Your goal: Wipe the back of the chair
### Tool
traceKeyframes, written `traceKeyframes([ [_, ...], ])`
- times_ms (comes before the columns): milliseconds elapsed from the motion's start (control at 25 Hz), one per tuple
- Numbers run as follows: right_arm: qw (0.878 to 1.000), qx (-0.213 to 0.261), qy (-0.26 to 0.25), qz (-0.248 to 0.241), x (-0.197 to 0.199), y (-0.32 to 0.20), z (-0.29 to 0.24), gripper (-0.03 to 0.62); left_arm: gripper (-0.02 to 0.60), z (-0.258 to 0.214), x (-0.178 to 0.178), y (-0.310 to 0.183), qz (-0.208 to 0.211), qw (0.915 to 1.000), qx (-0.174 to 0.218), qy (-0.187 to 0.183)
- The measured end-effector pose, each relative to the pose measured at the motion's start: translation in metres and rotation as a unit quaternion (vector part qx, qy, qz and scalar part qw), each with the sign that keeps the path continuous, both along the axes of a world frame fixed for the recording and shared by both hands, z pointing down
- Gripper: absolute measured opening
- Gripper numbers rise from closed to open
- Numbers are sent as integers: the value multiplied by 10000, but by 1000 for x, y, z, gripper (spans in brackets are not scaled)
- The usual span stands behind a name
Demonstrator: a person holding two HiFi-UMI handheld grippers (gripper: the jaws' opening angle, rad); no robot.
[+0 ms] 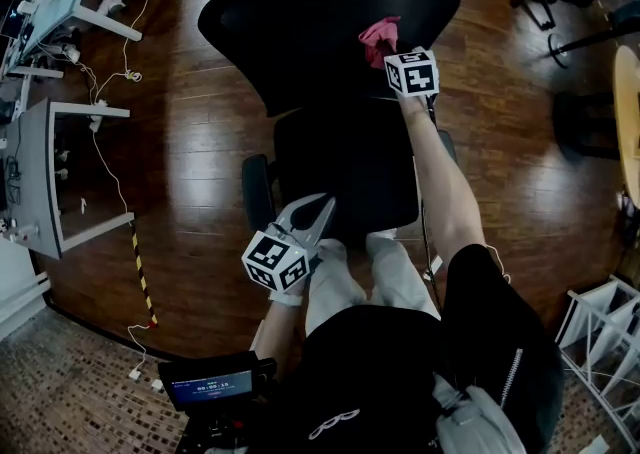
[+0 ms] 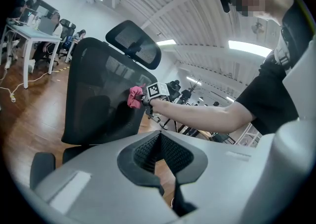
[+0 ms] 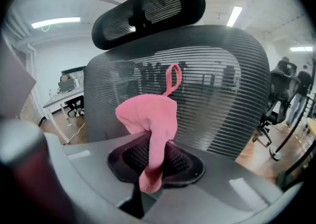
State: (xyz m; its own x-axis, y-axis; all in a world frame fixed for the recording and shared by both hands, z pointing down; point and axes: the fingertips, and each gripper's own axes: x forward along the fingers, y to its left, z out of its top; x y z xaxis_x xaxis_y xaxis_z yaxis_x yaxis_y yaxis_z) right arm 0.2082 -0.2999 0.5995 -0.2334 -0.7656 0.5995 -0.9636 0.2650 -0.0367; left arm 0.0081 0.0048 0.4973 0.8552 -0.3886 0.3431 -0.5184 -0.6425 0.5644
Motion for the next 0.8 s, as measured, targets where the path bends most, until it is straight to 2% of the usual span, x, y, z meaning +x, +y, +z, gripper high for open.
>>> traceKeyframes([
  [600,9987,-71,-87,502,98,27,16,44,-8,7,70,15,205,9998,2,-25],
  [800,9951,-162,-64,970,129,39,21,44,-8,7,75,18,235,9997,-16,-9],
])
